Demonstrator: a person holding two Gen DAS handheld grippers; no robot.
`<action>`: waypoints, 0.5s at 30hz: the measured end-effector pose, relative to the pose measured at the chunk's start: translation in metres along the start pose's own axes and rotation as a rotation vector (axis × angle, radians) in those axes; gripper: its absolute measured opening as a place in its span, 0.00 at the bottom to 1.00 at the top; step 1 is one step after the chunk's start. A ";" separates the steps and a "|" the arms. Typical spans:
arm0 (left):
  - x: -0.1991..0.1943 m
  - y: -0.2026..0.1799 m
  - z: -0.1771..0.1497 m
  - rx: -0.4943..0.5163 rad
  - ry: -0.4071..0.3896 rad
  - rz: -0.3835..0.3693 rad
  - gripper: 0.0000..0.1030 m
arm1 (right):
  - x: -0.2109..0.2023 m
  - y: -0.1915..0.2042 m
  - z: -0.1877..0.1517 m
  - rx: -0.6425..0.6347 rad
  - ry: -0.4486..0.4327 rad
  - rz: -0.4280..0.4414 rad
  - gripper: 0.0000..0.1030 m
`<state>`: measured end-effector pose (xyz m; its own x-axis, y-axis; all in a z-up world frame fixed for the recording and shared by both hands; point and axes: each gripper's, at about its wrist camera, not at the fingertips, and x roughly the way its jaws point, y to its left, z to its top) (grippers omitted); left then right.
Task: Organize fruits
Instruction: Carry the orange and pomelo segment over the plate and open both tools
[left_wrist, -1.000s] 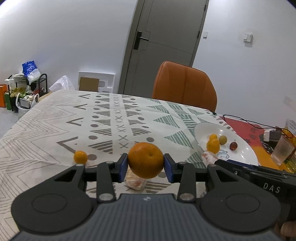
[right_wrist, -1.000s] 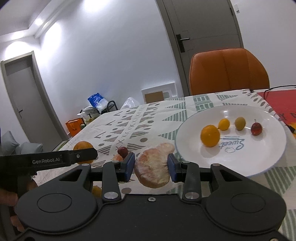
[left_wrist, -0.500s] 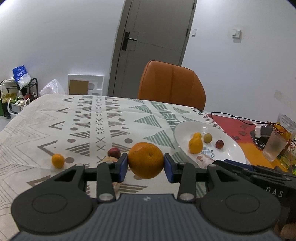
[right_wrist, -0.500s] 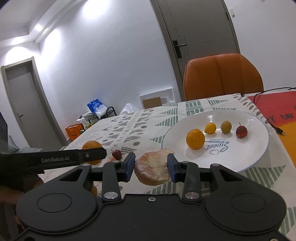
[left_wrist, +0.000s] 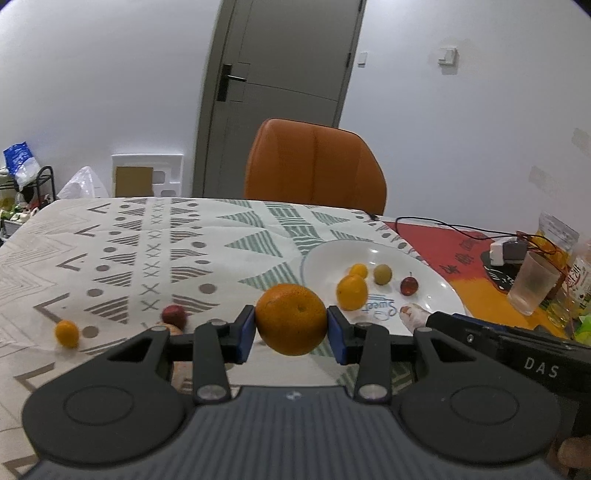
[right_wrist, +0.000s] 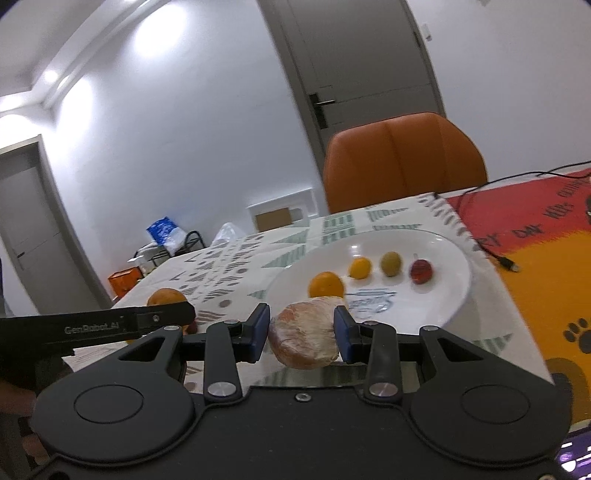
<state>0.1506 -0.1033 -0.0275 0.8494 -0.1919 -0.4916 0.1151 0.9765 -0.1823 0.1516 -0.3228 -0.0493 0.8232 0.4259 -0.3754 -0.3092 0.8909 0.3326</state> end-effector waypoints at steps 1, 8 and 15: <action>0.002 -0.003 0.000 0.003 0.002 -0.005 0.39 | 0.000 -0.003 0.000 0.003 0.000 -0.007 0.35; 0.018 -0.016 0.001 0.017 0.019 -0.026 0.39 | 0.003 -0.019 0.001 0.022 -0.001 -0.051 0.35; 0.033 -0.025 0.004 0.026 0.031 -0.042 0.39 | 0.011 -0.030 0.010 0.019 -0.011 -0.084 0.35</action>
<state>0.1777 -0.1332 -0.0362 0.8273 -0.2357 -0.5099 0.1644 0.9696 -0.1814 0.1745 -0.3470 -0.0545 0.8513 0.3478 -0.3928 -0.2300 0.9203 0.3163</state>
